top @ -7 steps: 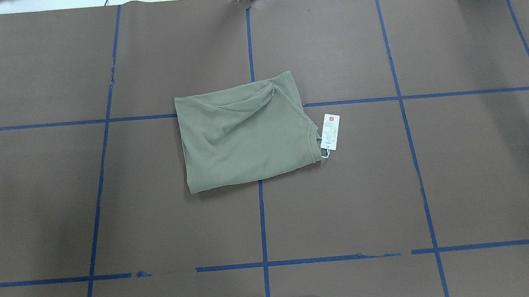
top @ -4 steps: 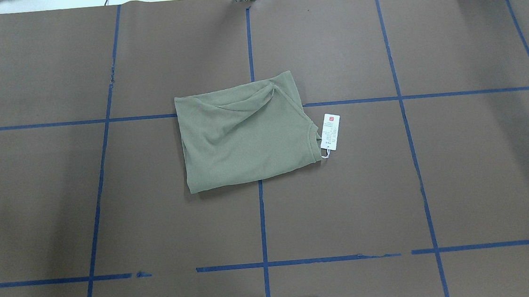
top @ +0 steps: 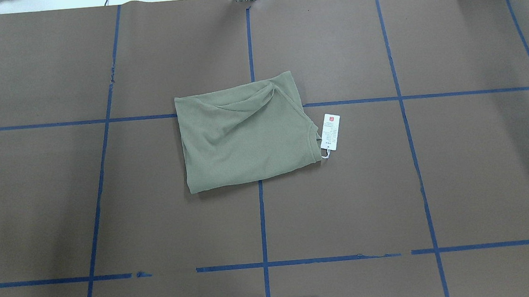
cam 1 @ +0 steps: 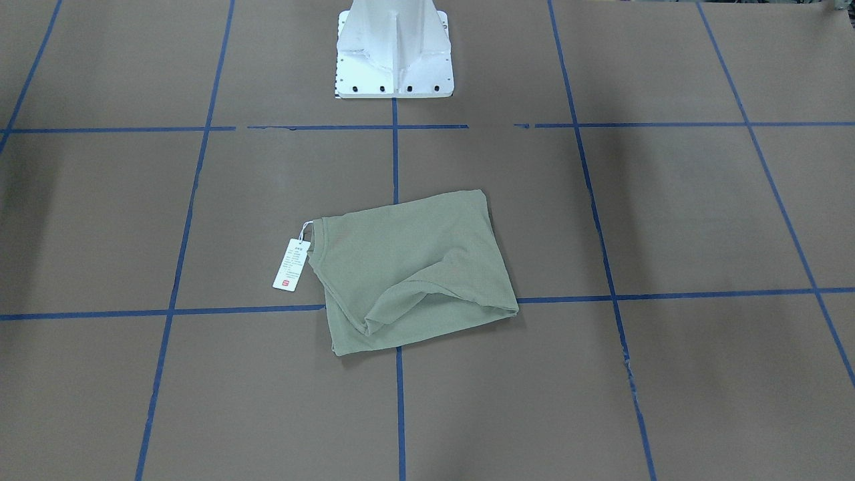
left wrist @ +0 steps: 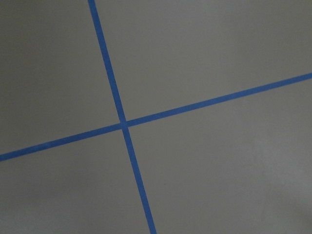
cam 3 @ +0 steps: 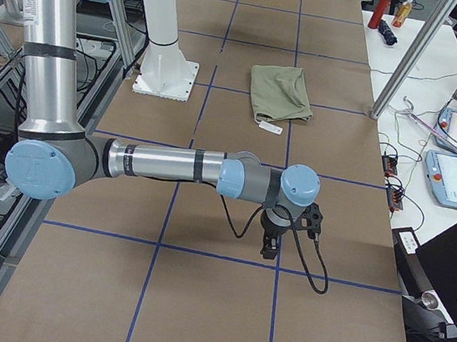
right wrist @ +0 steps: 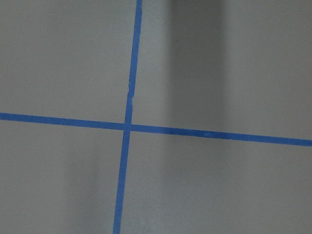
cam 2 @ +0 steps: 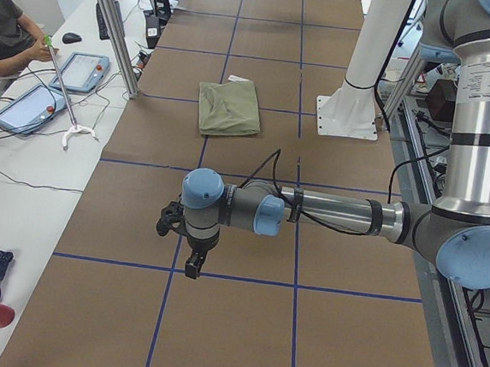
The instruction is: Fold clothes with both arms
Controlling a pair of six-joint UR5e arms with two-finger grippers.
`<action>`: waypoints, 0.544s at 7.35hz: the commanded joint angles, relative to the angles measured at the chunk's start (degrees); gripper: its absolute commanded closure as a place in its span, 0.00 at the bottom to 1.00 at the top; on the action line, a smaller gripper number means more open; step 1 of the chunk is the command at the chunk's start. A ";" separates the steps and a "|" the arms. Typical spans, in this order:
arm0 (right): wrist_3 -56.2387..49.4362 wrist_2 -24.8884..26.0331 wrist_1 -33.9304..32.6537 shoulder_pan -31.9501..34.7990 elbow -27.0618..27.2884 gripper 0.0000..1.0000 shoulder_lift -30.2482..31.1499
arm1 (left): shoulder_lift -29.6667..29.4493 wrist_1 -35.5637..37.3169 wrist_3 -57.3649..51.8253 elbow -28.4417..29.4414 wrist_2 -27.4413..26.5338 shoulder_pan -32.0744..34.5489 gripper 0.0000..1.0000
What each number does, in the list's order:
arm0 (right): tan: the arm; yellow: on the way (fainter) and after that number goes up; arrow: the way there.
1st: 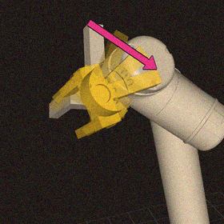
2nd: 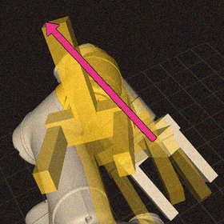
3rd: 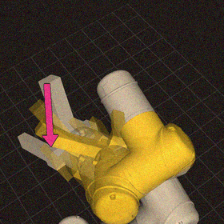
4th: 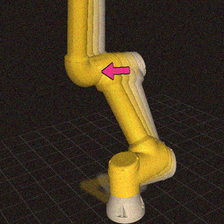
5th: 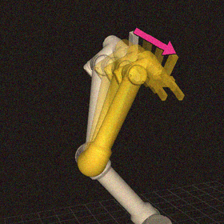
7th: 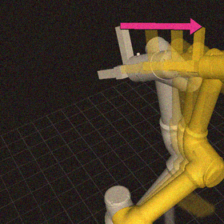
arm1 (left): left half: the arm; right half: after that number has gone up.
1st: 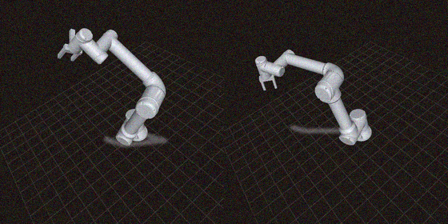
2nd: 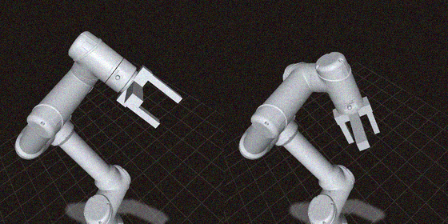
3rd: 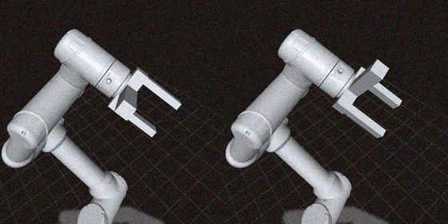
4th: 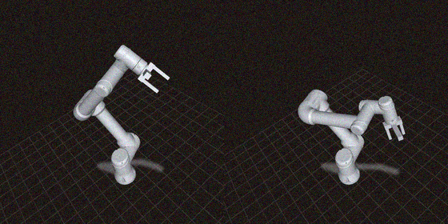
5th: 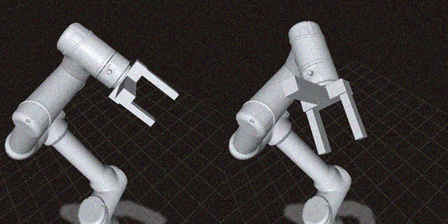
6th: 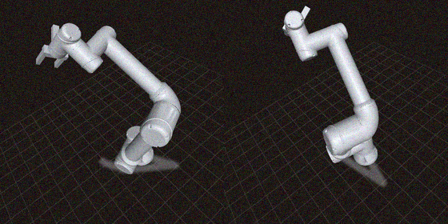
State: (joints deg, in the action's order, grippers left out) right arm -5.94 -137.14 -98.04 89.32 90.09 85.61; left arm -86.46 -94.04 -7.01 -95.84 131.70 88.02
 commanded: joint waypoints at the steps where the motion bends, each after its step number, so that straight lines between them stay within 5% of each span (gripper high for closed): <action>1: 0.49 -0.94 0.13 1.91 0.60 0.00 2.18 | 0.06 0.08 -0.02 -0.14 0.31 0.04 0.00; 3: 0.32 -0.50 3.09 2.00 1.22 0.00 5.25 | 0.15 0.08 -0.11 -0.14 0.14 0.04 0.00; 4: 3.45 -0.24 9.64 2.09 1.83 0.00 8.67 | 0.15 0.08 -0.11 -0.22 -0.12 0.04 0.00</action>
State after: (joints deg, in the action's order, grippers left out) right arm -4.98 -137.71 -94.64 91.25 91.29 90.65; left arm -86.34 -93.96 -7.11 -96.00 131.81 88.03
